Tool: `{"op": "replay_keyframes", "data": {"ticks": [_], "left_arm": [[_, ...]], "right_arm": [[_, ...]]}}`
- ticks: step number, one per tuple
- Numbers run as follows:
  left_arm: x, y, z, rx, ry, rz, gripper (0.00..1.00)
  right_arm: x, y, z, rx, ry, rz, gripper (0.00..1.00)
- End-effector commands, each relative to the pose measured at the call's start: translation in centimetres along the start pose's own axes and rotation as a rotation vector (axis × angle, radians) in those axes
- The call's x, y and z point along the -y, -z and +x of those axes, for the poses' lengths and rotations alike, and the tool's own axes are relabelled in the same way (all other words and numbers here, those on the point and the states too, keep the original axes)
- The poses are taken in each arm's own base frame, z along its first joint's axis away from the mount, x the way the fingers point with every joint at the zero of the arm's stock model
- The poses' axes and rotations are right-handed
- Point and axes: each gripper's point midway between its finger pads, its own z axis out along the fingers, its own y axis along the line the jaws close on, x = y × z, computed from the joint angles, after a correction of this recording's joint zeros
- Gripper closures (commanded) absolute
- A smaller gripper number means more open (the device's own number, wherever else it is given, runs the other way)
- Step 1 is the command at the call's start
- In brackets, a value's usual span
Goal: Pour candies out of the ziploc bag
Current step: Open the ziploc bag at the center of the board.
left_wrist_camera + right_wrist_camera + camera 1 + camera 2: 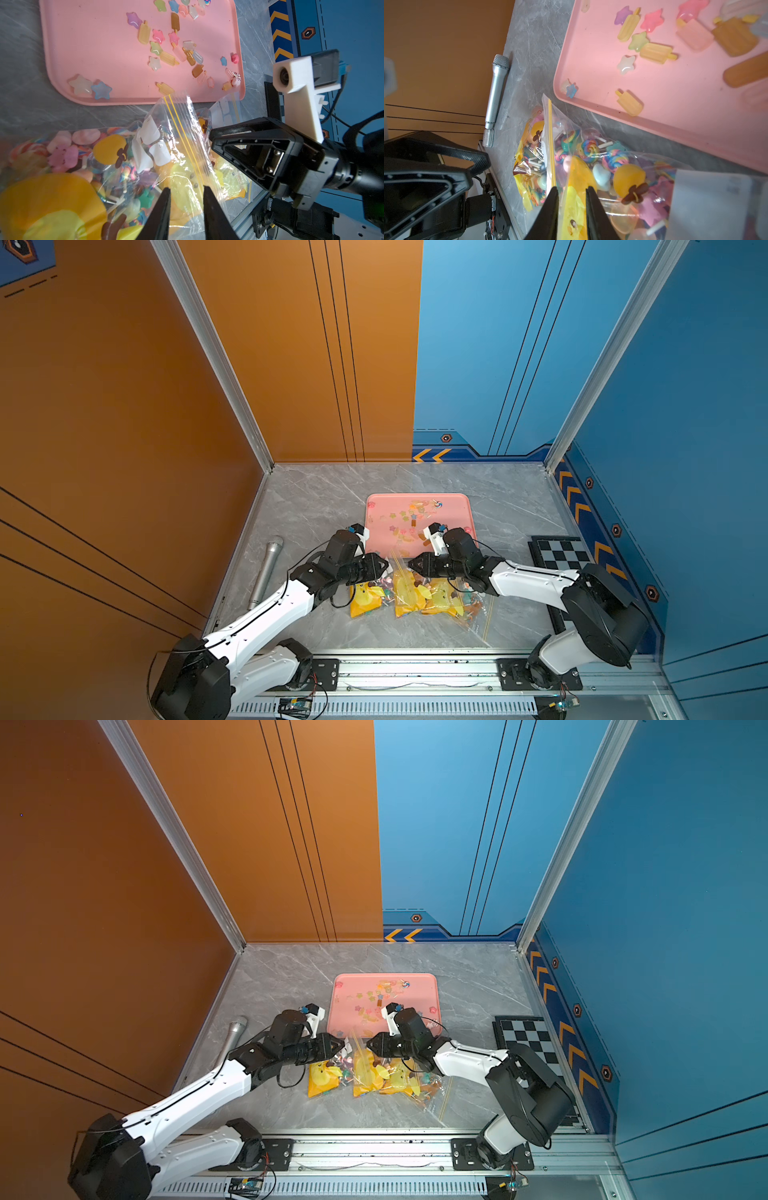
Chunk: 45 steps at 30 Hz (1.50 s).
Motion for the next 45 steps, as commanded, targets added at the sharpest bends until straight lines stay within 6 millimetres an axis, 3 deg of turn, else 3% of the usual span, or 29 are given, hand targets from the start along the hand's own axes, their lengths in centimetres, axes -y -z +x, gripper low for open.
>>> {"op": "replay_keyframes", "data": {"ticks": [1, 9, 25, 38, 45], "left_arm": [[-0.7, 0.2, 0.2, 0.002, -0.003, -0.017, 0.70], [-0.6, 0.2, 0.1, 0.004, -0.001, -0.015, 0.70], [-0.8, 0.4, 0.2, 0.006, -0.004, -0.020, 0.70], [-0.1, -1.4, 1.1, -0.036, -0.035, -0.044, 0.70], [1.5, -2.8, 0.6, -0.035, -0.062, -0.017, 0.67]], "right_arm": [[-0.1, 0.3, 0.1, 0.008, -0.002, 0.008, 0.75], [-0.6, -0.8, 1.1, -0.022, 0.006, -0.006, 0.75], [-1.2, -0.8, 1.5, -0.032, 0.024, -0.012, 0.75], [-1.7, -1.7, 2.7, -0.063, 0.049, -0.001, 0.75], [-1.7, -1.7, 2.8, -0.062, 0.057, 0.011, 0.75]]}}
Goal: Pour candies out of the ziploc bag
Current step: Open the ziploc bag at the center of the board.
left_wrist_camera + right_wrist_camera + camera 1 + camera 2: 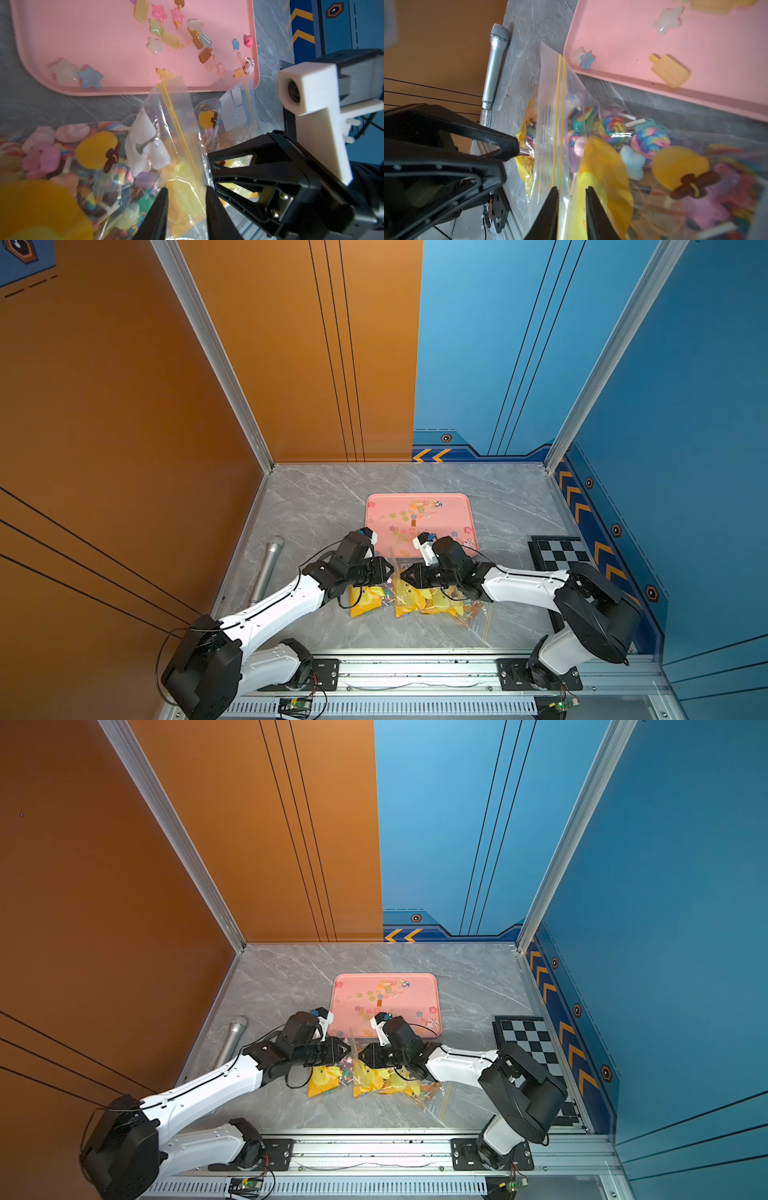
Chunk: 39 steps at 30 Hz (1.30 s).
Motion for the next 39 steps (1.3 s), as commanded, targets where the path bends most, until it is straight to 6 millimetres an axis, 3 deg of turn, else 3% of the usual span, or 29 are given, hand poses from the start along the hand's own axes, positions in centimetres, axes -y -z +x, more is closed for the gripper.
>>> {"op": "replay_keyframes", "data": {"ticks": [1, 12, 39], "left_arm": [[1.5, -0.4, -1.1, 0.028, -0.028, 0.024, 0.66], [2.1, -2.4, -0.7, -0.007, -0.029, 0.031, 0.72], [0.8, -1.4, -0.4, 0.006, -0.008, 0.022, 0.79]], "right_arm": [[-0.2, -0.1, -0.4, 0.009, 0.015, 0.019, 0.75], [-0.2, 0.0, -0.1, 0.009, 0.019, 0.017, 0.75], [0.4, 0.1, -0.3, 0.021, -0.011, 0.014, 0.75]]}}
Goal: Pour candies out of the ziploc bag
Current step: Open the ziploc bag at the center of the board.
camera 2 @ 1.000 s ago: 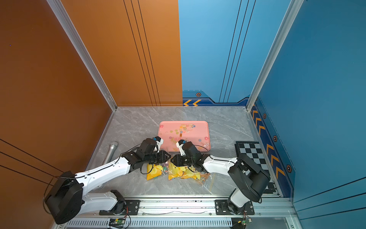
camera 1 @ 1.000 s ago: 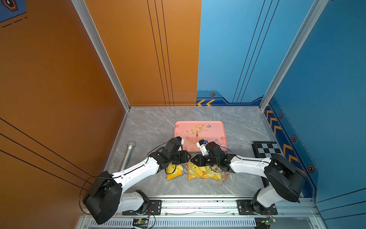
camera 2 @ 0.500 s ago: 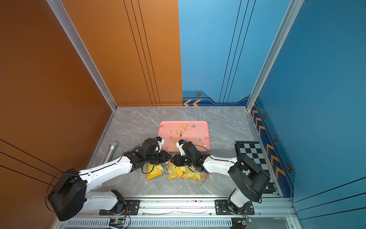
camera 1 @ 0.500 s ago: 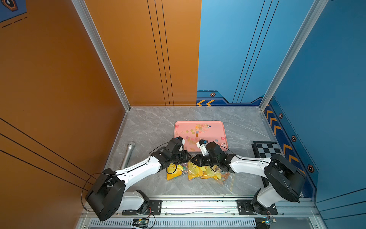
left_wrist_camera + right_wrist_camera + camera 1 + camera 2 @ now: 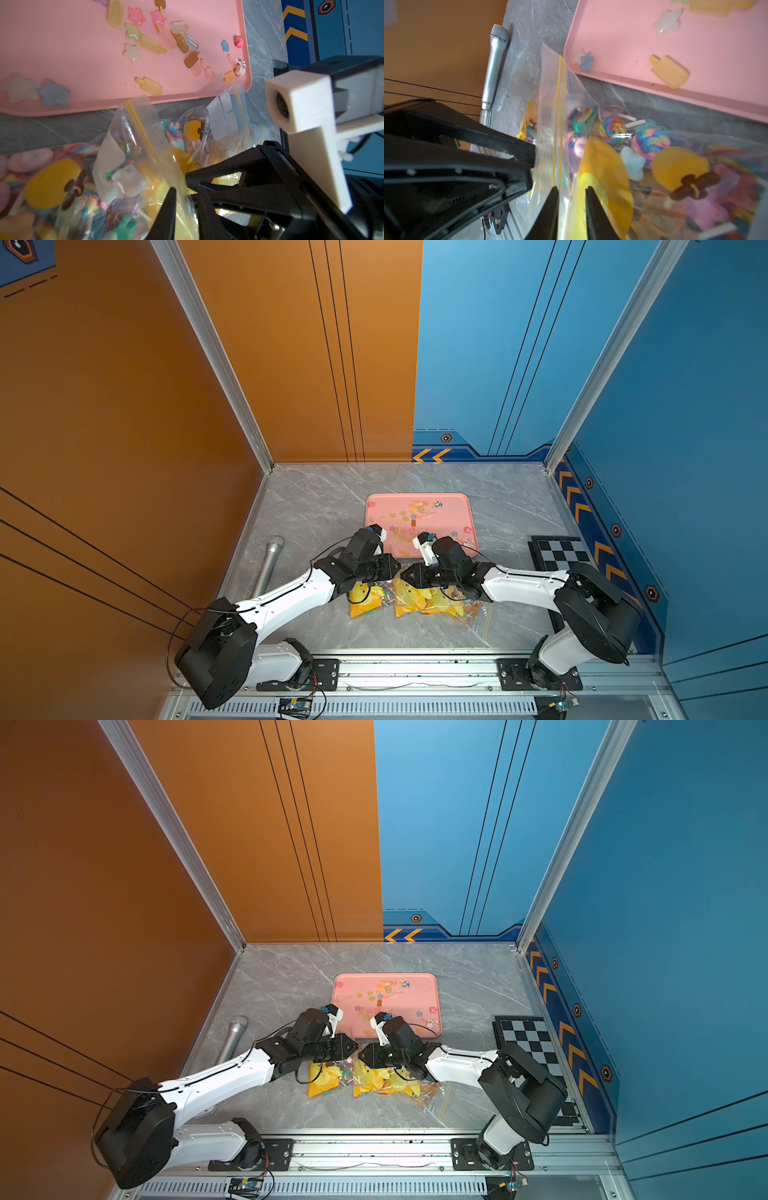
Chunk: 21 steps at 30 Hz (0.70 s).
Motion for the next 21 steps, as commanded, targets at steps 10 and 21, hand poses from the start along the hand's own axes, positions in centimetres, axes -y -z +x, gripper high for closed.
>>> {"op": "replay_keyframes", "data": {"ticks": [10, 21], "left_arm": [[-1.32, -0.12, 0.66, -0.004, 0.020, -0.017, 0.85], [-1.33, -0.12, 0.73, -0.004, 0.028, 0.002, 0.90]], "right_arm": [[0.33, 0.18, -0.28, 0.023, -0.014, 0.008, 0.75], [0.30, 0.14, -0.40, 0.032, -0.029, -0.006, 0.75]]}}
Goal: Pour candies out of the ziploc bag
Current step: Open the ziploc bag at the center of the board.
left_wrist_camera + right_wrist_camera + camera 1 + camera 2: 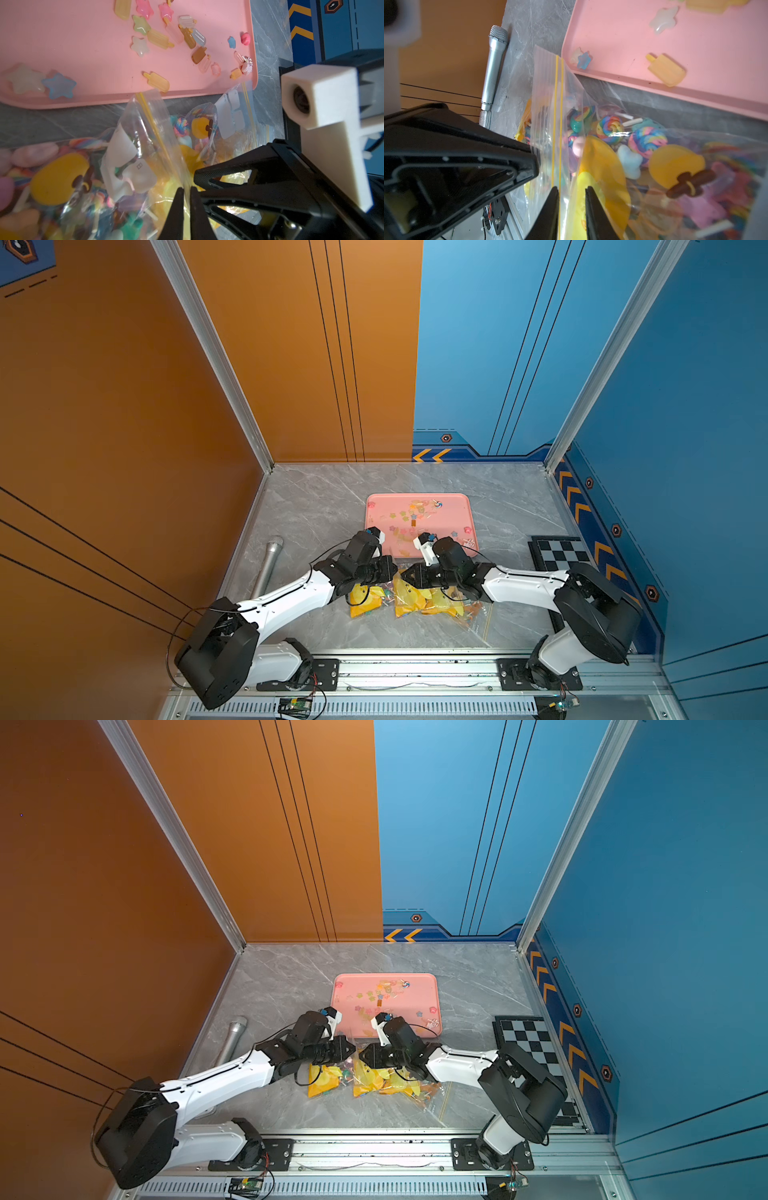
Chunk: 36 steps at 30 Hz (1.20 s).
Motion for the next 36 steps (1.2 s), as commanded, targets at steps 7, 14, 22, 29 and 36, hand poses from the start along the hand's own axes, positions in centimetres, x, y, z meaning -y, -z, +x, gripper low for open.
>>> {"op": "replay_keyframes", "data": {"ticks": [7, 14, 22, 29, 36], "left_arm": [[-0.2, -0.1, 0.3, -0.006, 0.023, 0.025, 0.91], [-0.2, 0.1, 0.1, 0.005, 0.024, 0.024, 0.91], [-0.1, 0.1, 0.0, 0.002, 0.023, 0.026, 0.91], [0.0, 0.2, 0.0, 0.006, 0.023, 0.026, 0.91], [0.1, 0.4, -0.1, 0.009, 0.021, 0.028, 0.91]], "right_arm": [[0.2, 1.2, -1.2, 0.062, -0.023, -0.002, 0.73], [-0.9, 3.1, -2.1, 0.086, 0.019, -0.017, 0.70], [-1.6, 2.4, -0.7, 0.025, 0.071, -0.003, 0.70], [-1.8, 1.5, 0.3, -0.013, 0.089, 0.003, 0.70], [-1.8, 1.0, 0.3, -0.018, 0.092, 0.012, 0.71]]}}
